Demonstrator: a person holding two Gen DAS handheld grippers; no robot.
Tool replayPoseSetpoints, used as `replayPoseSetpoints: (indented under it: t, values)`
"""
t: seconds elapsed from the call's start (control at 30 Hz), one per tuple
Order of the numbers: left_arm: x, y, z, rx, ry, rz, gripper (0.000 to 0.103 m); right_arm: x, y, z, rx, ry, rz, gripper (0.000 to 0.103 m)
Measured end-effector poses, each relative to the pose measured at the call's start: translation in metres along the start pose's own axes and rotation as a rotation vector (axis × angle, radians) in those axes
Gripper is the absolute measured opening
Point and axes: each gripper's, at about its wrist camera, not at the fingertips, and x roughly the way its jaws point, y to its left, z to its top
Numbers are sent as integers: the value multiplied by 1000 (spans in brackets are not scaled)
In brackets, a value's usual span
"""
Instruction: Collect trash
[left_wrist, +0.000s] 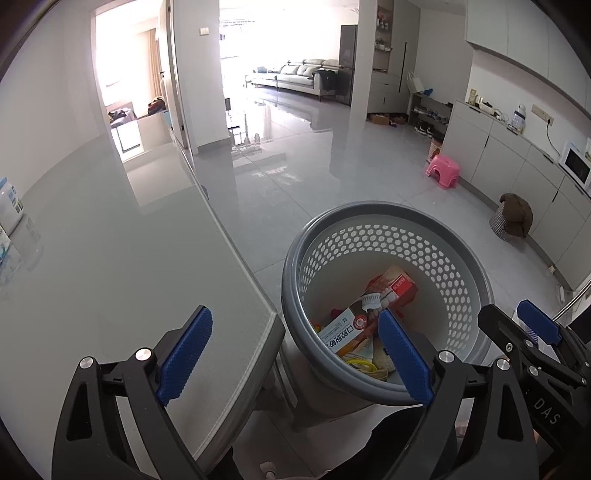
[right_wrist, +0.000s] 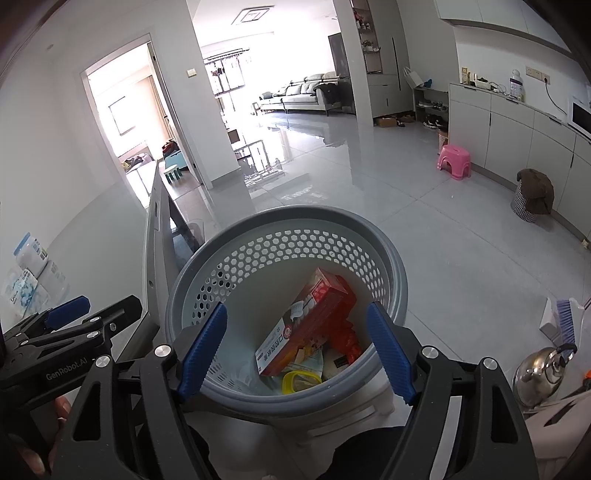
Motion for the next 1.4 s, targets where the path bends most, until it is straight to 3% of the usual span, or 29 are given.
replayPoseSetpoints:
  t: [1.4]
  values:
    - [-19,1,-10,14,-30,56,95,-22,9,-4,-18,-27,16,76]
